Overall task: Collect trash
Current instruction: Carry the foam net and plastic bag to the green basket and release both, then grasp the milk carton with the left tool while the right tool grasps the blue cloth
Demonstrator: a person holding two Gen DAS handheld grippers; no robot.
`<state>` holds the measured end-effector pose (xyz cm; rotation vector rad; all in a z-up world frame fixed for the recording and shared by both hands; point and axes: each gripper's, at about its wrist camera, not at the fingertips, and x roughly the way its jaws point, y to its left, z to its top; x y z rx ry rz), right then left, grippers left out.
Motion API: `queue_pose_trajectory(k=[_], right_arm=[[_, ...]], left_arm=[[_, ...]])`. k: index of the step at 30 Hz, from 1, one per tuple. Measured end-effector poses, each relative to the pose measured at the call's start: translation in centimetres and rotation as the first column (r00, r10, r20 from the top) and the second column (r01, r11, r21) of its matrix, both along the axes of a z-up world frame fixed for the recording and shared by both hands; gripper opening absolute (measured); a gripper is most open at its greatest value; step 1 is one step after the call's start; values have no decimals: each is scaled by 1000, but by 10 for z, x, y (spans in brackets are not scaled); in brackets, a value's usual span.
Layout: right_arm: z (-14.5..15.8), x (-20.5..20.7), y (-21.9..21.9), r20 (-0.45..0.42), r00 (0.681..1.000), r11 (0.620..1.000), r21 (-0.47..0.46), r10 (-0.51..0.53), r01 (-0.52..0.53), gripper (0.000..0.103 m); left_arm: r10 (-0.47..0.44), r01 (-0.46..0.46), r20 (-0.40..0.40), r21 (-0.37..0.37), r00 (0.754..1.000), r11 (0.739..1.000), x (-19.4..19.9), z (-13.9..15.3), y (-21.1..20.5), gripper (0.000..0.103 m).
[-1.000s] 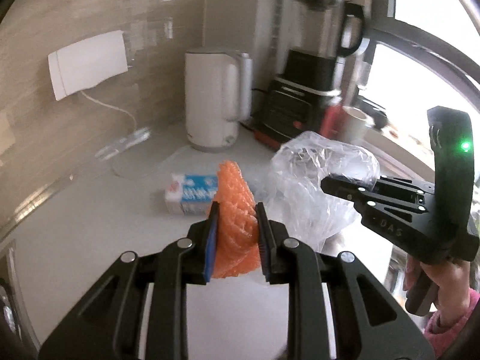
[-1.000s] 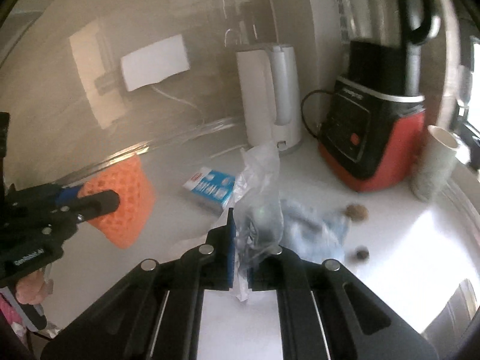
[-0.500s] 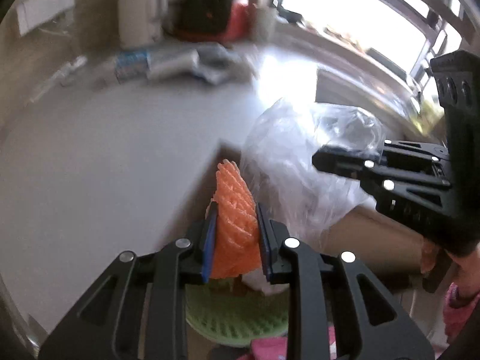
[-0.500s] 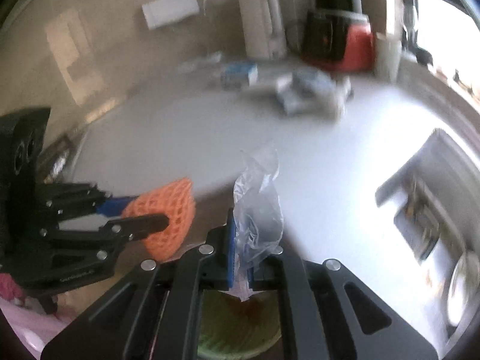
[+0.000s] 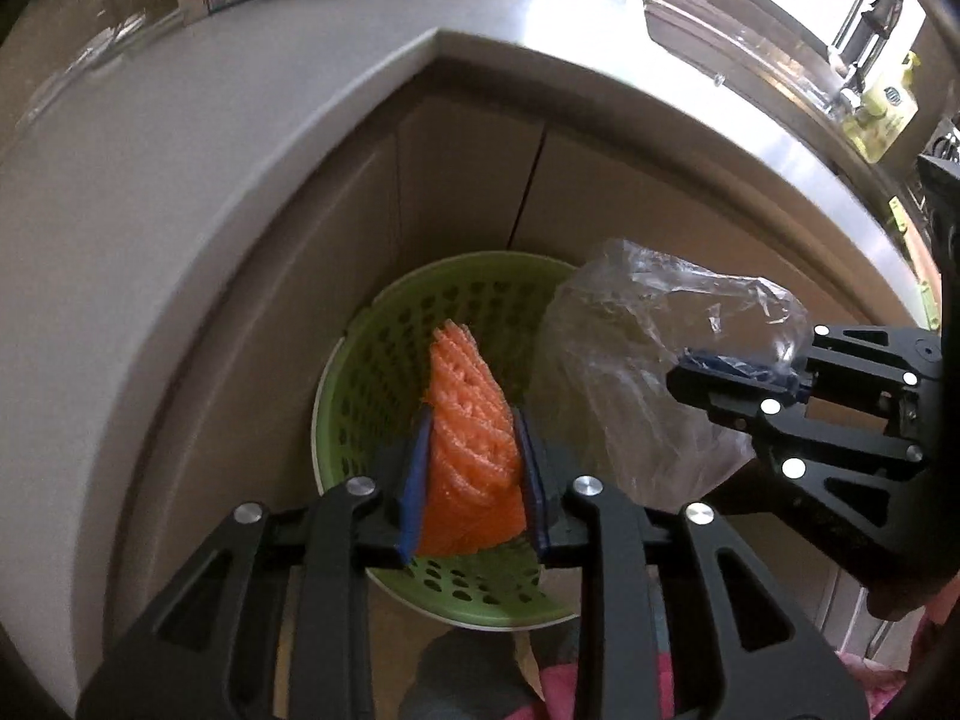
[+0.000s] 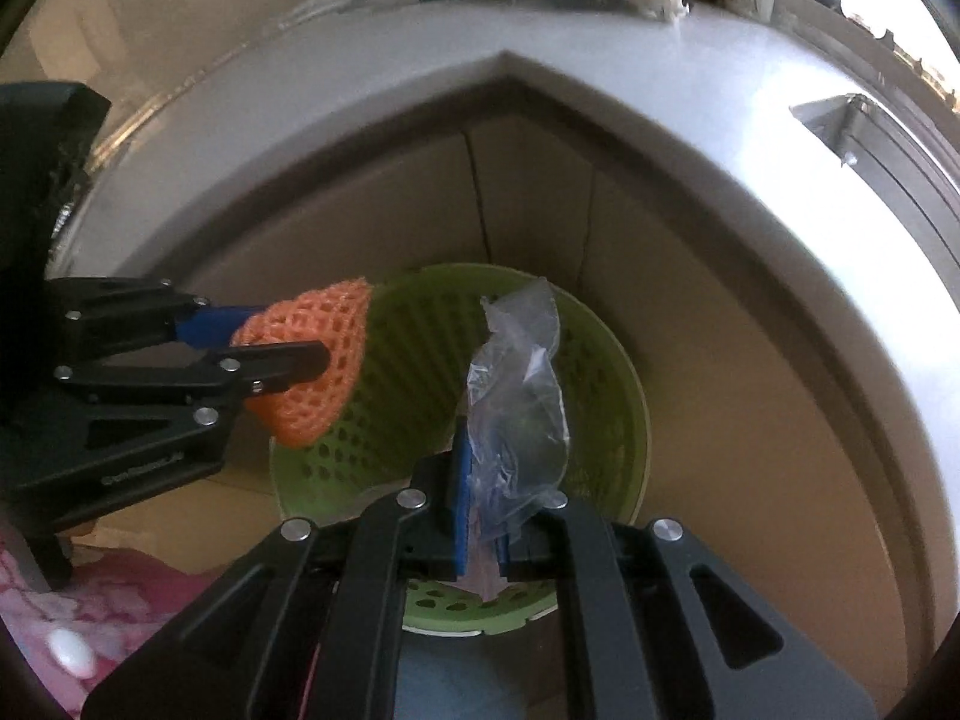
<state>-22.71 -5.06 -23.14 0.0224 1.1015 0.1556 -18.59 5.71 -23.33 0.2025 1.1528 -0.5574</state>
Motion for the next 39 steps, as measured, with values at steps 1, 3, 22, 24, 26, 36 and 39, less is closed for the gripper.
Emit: queue_pose_trajectory(k=[1, 3, 22, 24, 26, 36, 39], right_arm=[[-4, 3, 0, -11, 1000, 1000, 2, 0, 0, 13], [-10, 6, 2, -22, 1000, 1000, 2, -6, 6, 34], [32, -3, -15, 63, 995, 995, -59, -74, 78, 85], [44, -4, -20, 86, 993, 994, -70, -84, 90, 91], [62, -4, -24, 132, 987, 990, -93, -91, 103, 101], [140, 24, -43, 295, 955, 980, -179, -35, 91, 101], [152, 42, -50, 318, 948, 978, -195, -5, 71, 101]], left_arm=[[1, -1, -2, 3, 1000, 1000, 0, -1, 0, 31], [0, 0, 6, 14, 1000, 1000, 0, -2, 0, 42], [39, -34, 120, -44, 992, 998, 10, 54, 8, 77], [60, -49, 154, -71, 986, 996, 11, 73, 12, 83], [88, -69, 200, -96, 976, 993, 16, 96, 18, 90], [286, -241, 326, -172, 901, 955, 78, 170, 50, 95], [321, -280, 350, -162, 880, 946, 100, 177, 53, 95]])
